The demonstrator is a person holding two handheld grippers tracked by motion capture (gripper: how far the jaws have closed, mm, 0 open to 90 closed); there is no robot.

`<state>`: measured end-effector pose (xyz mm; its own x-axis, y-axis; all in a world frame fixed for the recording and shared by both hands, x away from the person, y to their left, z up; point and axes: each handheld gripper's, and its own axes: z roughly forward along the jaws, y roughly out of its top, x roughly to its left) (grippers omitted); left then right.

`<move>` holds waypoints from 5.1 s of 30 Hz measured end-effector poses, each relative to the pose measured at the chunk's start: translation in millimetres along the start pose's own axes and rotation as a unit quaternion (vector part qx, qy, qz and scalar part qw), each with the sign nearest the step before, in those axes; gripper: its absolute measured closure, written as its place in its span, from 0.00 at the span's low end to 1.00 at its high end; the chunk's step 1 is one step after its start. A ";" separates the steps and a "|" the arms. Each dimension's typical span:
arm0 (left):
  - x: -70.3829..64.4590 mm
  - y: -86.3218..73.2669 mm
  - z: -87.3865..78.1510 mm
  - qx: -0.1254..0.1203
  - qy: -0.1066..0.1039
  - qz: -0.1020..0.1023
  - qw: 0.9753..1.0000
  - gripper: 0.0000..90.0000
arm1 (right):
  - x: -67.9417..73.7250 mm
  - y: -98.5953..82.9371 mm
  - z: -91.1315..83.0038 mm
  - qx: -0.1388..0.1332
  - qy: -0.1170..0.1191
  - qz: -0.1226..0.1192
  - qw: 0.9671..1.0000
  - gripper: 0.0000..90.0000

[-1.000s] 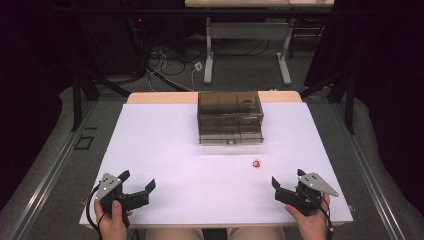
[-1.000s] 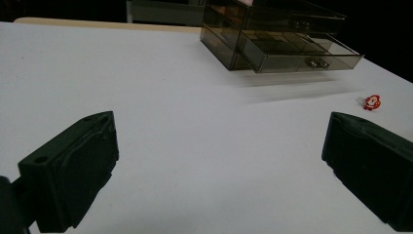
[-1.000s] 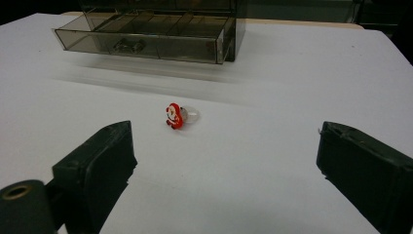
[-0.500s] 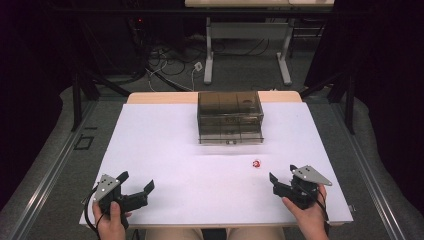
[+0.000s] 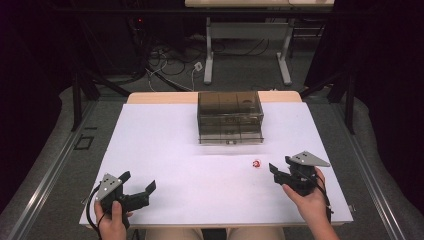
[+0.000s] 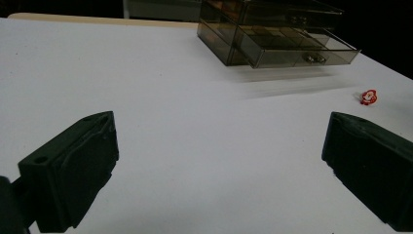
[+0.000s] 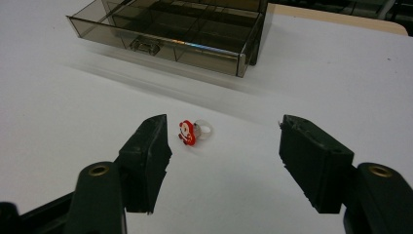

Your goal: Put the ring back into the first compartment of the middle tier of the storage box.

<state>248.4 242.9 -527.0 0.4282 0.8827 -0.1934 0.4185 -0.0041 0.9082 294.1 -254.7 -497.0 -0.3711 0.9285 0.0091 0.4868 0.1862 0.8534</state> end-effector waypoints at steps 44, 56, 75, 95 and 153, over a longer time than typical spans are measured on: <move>0.7 -2.2 3.6 0.007 -0.003 -0.006 1.000 0.00 | 3.8 49.9 51.5 0.086 0.095 -0.066 0.989 0.48; 1.7 -2.4 4.5 0.012 -0.003 -0.005 1.000 0.00 | -2.5 38.4 76.6 0.112 0.100 -0.064 0.987 0.55; 2.5 -2.6 5.1 0.012 -0.002 -0.008 1.000 0.00 | -5.5 22.7 96.7 0.141 0.114 -0.053 0.982 0.60; 3.0 -2.4 4.7 0.015 -0.005 -0.008 1.000 0.00 | -2.0 16.8 104.5 0.164 0.111 -0.036 0.980 0.65; 2.8 -3.1 6.2 0.013 -0.003 -0.010 1.000 0.00 | 1.7 11.3 109.2 0.175 0.106 -0.035 0.978 0.83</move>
<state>253.3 242.5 -532.6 0.4241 0.8801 -0.2136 0.4482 0.0010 0.8939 385.3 -216.0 -544.2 -0.5515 0.8286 0.0964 0.6815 0.3809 0.6249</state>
